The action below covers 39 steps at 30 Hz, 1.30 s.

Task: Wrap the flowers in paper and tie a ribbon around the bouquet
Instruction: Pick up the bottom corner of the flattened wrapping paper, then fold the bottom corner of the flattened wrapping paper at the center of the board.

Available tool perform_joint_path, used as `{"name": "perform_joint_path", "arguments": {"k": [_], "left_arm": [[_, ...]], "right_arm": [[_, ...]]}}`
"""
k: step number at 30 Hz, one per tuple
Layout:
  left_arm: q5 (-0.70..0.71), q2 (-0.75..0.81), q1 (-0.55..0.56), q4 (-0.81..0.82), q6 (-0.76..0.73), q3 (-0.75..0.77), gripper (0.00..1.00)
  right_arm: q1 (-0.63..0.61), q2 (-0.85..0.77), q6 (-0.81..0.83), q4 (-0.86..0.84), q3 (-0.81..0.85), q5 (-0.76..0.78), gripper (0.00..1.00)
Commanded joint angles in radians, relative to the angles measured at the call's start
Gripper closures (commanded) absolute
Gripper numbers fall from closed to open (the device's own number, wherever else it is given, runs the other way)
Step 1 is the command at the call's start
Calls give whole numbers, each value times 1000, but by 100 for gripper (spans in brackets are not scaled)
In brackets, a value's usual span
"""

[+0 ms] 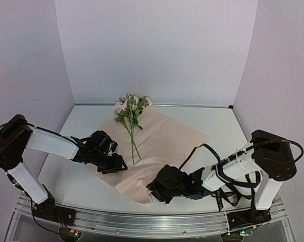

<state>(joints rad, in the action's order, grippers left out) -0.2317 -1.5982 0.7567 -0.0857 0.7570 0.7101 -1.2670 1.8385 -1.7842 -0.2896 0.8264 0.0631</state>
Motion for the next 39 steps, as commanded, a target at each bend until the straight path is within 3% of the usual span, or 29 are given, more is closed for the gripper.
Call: {"name": "perform_joint_path", "arguments": {"k": [1,6,12,17,20,24,29,39], "left_arm": [[8,44,4,-33,-27,11,42],[15,104,4,-58,-51,22,41],[12,278,15,-103,-143,33,40],[94,432,197,-139,-189,11,39],[252,466,362,-141,-214,-10,40],[425,433,584,-135,-280,-1,40],[477,352,728,-71,-419,3,45],[471,230,773,77,-623,1,45]], "right_arm": [[5,-30,12,55,-7,9,79],[-1,-85,27,131,2,7,99],[-2,-130,25,208,15,1,100],[0,-136,17,258,50,-24,100],[0,-141,9,271,50,-27,100],[0,-149,9,287,60,-30,100],[1,-154,14,320,77,-26,100],[1,-166,18,344,87,-28,100]]}}
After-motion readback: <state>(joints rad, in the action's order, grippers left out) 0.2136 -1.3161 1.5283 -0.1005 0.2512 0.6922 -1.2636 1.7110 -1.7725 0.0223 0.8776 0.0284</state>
